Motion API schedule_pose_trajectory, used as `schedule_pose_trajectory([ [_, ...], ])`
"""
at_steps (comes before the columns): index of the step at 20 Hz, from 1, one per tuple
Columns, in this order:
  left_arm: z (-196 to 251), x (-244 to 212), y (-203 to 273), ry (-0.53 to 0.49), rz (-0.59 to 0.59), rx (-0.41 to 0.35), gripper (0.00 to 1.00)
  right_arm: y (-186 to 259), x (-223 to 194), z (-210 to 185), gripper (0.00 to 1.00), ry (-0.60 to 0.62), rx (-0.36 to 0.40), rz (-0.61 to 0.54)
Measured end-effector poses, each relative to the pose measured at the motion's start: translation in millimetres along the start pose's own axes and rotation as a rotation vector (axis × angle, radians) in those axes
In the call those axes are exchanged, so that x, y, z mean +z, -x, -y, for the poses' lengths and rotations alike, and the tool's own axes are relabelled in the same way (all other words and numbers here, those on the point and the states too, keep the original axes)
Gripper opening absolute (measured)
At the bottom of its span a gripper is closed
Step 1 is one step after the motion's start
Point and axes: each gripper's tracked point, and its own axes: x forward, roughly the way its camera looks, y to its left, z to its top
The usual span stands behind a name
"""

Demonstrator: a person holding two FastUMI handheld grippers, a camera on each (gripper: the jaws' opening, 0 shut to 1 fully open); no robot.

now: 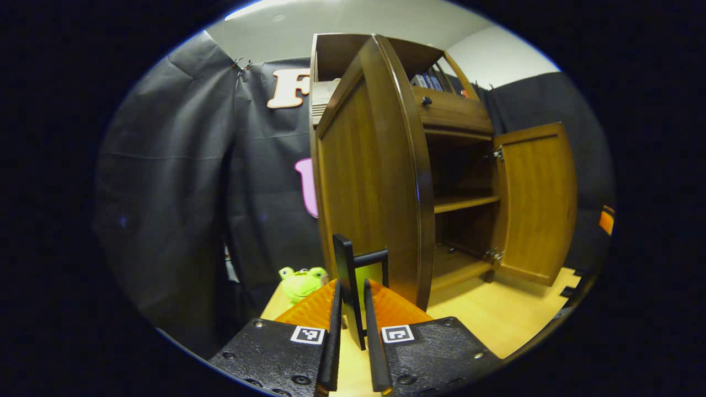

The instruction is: Open the right door of the double-door shoe cabinet with the right hand, and open the left door with the left hand.

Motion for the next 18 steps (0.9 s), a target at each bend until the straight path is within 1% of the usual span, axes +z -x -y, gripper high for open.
schedule_pose_trajectory([
  [2, -7.0, 1.1, 0.8, 0.017, 0.006, -0.022, 0.12, -1.5, -1.1, -3.2, 0.99, 0.006, 0.003, -0.002],
  [3, -10.1, 0.1, 1.1, 0.035, 0.005, -0.031, 0.12, -1.0, -2.8, -5.4, 0.99, 0.009, 0.005, -0.006],
  [5, -19.3, -2.3, 2.3, 0.067, 0.007, -0.028, 0.15, -0.5, -4.9, -10.1, 0.99, 0.019, 0.014, -0.011],
  [6, -25.5, -3.2, 2.5, 0.078, 0.011, -0.026, 0.20, -0.9, -5.7, -11.6, 1.00, 0.024, 0.019, -0.013],
  [7, -29.3, -2.7, 2.6, 0.087, 0.019, -0.037, 0.02, -1.0, -7.0, -14.0, 1.00, 0.028, 0.023, -0.014],
  [9, -39.8, -2.9, 3.1, 0.101, 0.025, -0.042, 0.02, -2.2, -9.8, -16.9, 0.99, 0.036, 0.030, -0.018],
  [10, -44.7, -6.3, 2.2, 0.113, 0.028, -0.045, 0.08, -2.3, -11.0, -17.8, 0.99, 0.038, 0.032, -0.020],
  [11, -48.9, -6.7, 2.1, 0.121, 0.030, -0.047, 0.05, -2.7, -11.6, -18.8, 0.99, 0.040, 0.034, -0.023],
  [12, -51.1, -8.1, 2.6, 0.118, 0.032, -0.055, 0.03, -3.4, -12.2, -19.8, 0.99, 0.041, 0.036, -0.024],
  [13, -52.5, -8.4, 2.9, 0.119, 0.032, -0.062, 0.05, -3.7, -12.6, -20.4, 0.99, 0.040, 0.037, -0.024],
  [18, -56.7, -9.9, 2.6, 0.119, 0.027, -0.077, 0.05, -5.4, -16.9, -17.1, 1.00, 0.037, 0.025, -0.033],
])
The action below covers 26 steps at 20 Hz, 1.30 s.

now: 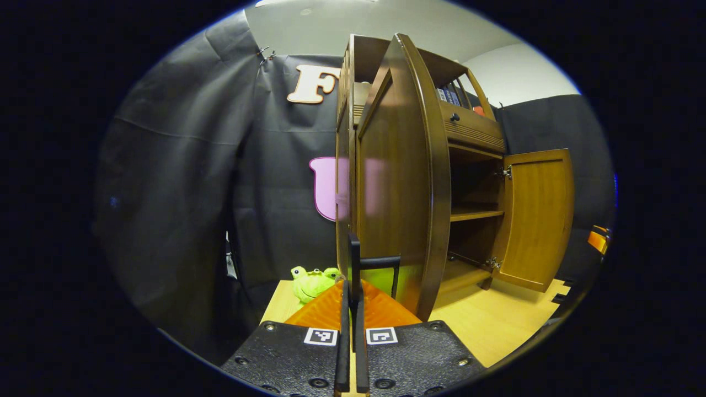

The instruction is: Open the right door of the double-door shoe cabinet with the right hand, and open the left door with the left hand.

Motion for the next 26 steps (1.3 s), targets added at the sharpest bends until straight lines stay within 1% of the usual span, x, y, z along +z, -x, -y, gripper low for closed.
schedule_pose_trajectory([
  [2, 0.4, 0.6, 0.0, 0.002, -0.001, 0.002, 0.05, -0.5, -1.7, 0.1, 0.99, 0.000, 0.000, -0.003],
  [3, 2.1, 0.5, 0.0, 0.001, 0.005, -0.002, 0.02, -0.9, -1.4, -0.6, 0.99, -0.001, 0.002, -0.004],
  [4, 1.8, 1.0, 1.4, 0.001, 0.010, 0.004, 0.05, -1.1, -1.6, -0.7, 0.99, -0.001, 0.002, -0.004],
  [5, 5.3, 0.0, 3.3, 0.001, 0.010, -0.003, 0.05, -0.5, -3.4, 0.3, 0.99, -0.001, 0.001, -0.004],
  [7, 5.0, 1.4, 9.1, -0.007, 0.010, 0.020, 0.02, -2.1, -4.0, 1.6, 0.99, 0.001, -0.004, -0.008],
  [8, 0.6, 2.3, 12.4, -0.014, 0.011, 0.051, 0.11, -2.1, -4.6, 1.8, 0.99, 0.004, -0.005, -0.011],
  [11, -4.0, 10.3, 35.2, -0.001, 0.024, 0.112, 0.24, -2.6, -6.5, 1.8, 0.99, 0.006, -0.009, -0.014],
  [14, -7.5, 16.8, 54.6, -0.007, 0.033, 0.174, 0.48, -3.0, -8.0, -0.1, 0.99, 0.009, -0.007, -0.015],
  [17, -4.5, 37.6, 69.7, -0.026, 0.085, 0.207, 0.72, -2.9, -8.2, 0.4, 0.99, 0.009, -0.008, -0.015],
  [18, -3.3, 40.8, 74.5, -0.029, 0.093, 0.220, 0.77, -3.2, -7.9, 0.6, 0.99, 0.008, -0.009, -0.014],
  [19, -3.4, 42.3, 78.8, -0.035, 0.086, 0.244, 0.88, -4.8, -8.6, 1.6, 0.99, 0.007, -0.011, -0.014],
  [21, -7.4, 45.5, 95.1, -0.027, 0.061, 0.332, 0.99, -5.6, -8.1, 4.5, 0.99, 0.003, -0.018, -0.011],
  [22, -3.7, 46.7, 98.9, -0.024, 0.048, 0.353, 0.98, -7.1, -6.4, 5.5, 0.99, -0.003, -0.019, -0.005],
  [23, 2.4, 50.7, 101.8, -0.021, 0.044, 0.357, 0.95, -8.7, -7.6, 6.6, 0.95, -0.015, -0.019, -0.007],
  [24, 13.1, 54.0, 104.5, -0.019, 0.042, 0.346, 0.94, -9.1, -8.5, 8.2, 0.99, -0.025, -0.020, -0.009],
  [26, 39.6, 59.4, 103.1, 0.002, 0.048, 0.290, 0.93, -11.7, -8.3, 12.4, 0.99, -0.032, -0.028, -0.008],
])
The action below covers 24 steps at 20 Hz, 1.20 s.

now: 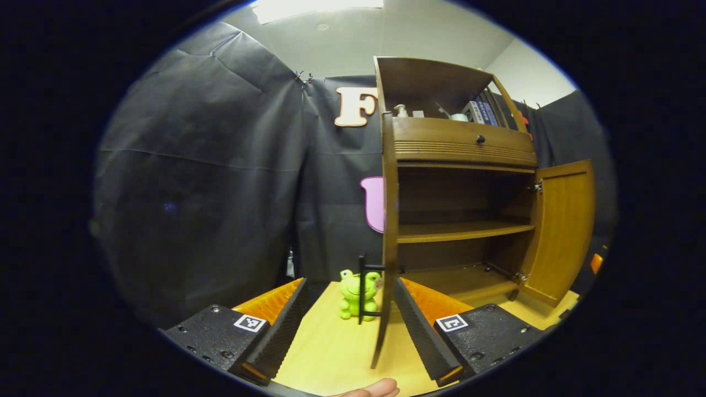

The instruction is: Open the right door of the double-door shoe cabinet with the right hand, and open the left door with the left hand.

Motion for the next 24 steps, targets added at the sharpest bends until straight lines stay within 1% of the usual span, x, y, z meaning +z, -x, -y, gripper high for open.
schedule_pose_trajectory([
  [1, 12.3, 5.4, 3.5, 0.007, 0.013, -0.027, 0.96, 0.9, 1.2, 2.6, 0.99, -0.002, -0.005, 0.005],
  [2, 22.3, 10.6, 5.0, 0.011, 0.026, -0.043, 0.96, 1.5, 3.6, 4.2, 0.99, -0.007, -0.010, 0.011],
  [3, 29.5, 15.2, 5.1, 0.016, 0.038, -0.052, 0.93, 1.9, 3.9, 5.1, 0.99, -0.013, -0.010, 0.017],
  [6, 57.5, 24.9, 6.7, 0.011, 0.070, -0.089, 0.93, 2.2, 5.8, -1.1, 0.99, -0.030, 0.011, 0.023],
  [8, 77.9, 31.3, 7.8, 0.000, 0.097, -0.109, 0.93, 2.2, 3.0, -0.5, 0.99, -0.015, 0.008, 0.017],
  [11, 101.0, 33.7, 5.0, -0.014, 0.123, -0.125, 0.93, 2.1, 0.5, -3.0, 0.99, 0.002, 0.007, 0.009],
  [15, 123.8, 31.9, -2.1, 0.006, 0.151, -0.122, 0.92, 0.6, 6.4, -7.7, 0.99, 0.007, 0.024, 0.026],
  [16, 131.5, 28.7, -4.9, 0.009, 0.153, -0.127, 0.96, 0.4, 8.7, -7.8, 1.00, -0.007, 0.025, 0.035],
  [17, 138.6, 26.4, -6.9, 0.010, 0.154, -0.132, 0.93, 0.0, 12.0, -9.7, 1.00, -0.032, 0.035, 0.043],
  [18, 145.4, 23.1, -9.4, 0.006, 0.155, -0.138, 0.93, -1.8, 15.0, -13.2, 0.95, -0.063, 0.053, 0.049],
  [19, 152.4, 20.3, -10.7, -0.003, 0.154, -0.143, 0.93, -2.4, 17.4, -16.1, 0.99, -0.100, 0.068, 0.057],
  [20, 158.8, 16.7, -12.7, -0.015, 0.155, -0.150, 0.93, -3.8, 20.4, -16.0, 0.95, -0.138, 0.074, 0.065],
  [21, 165.5, 13.0, -14.1, -0.028, 0.153, -0.156, 0.93, -4.7, 21.7, -15.0, 0.99, -0.172, 0.077, 0.069],
  [22, 171.6, 8.5, -14.4, -0.040, 0.152, -0.166, 0.93, -6.0, 21.5, -13.4, 0.99, -0.196, 0.078, 0.067],
  [23, 176.1, 3.5, -14.3, -0.045, 0.145, -0.171, 0.95, -7.3, 19.9, -12.5, 0.95, -0.211, 0.080, 0.063],
  [24, 180.3, -4.0, -15.3, -0.049, 0.133, -0.179, 0.96, -7.9, 18.4, -11.6, 0.95, -0.215, 0.083, 0.055],
])
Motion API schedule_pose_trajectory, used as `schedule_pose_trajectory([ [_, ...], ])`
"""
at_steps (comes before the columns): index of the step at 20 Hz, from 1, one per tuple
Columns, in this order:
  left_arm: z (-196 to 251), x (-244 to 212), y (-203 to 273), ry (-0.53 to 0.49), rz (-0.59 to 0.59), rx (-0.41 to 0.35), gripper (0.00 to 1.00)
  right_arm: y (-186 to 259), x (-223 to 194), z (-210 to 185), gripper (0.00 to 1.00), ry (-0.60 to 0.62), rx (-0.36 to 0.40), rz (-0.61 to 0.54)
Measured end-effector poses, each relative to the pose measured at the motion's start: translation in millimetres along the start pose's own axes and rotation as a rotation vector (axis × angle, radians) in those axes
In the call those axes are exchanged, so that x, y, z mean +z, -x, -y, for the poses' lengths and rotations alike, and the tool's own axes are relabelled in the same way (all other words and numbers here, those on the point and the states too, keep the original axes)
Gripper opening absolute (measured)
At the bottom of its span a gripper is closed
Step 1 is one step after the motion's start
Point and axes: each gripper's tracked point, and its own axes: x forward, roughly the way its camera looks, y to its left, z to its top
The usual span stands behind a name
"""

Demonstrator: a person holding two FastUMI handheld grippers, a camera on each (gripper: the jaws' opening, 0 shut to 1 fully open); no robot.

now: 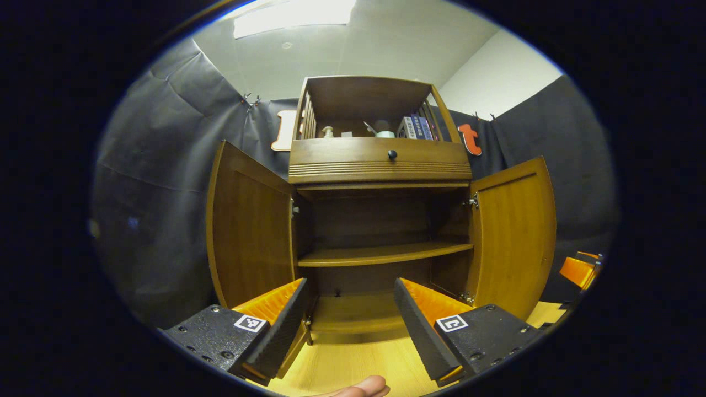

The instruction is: Open the right door of the double-door shoe cabinet with the right hand, and open the left door with the left hand.

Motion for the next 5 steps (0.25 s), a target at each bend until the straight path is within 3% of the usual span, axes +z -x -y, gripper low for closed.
schedule_pose_trajectory([
  [5, 13.0, -21.5, -7.9, -0.013, -0.037, -0.007, 0.98, 0.6, 0.6, 12.0, 0.99, 0.058, -0.038, -0.002],
])
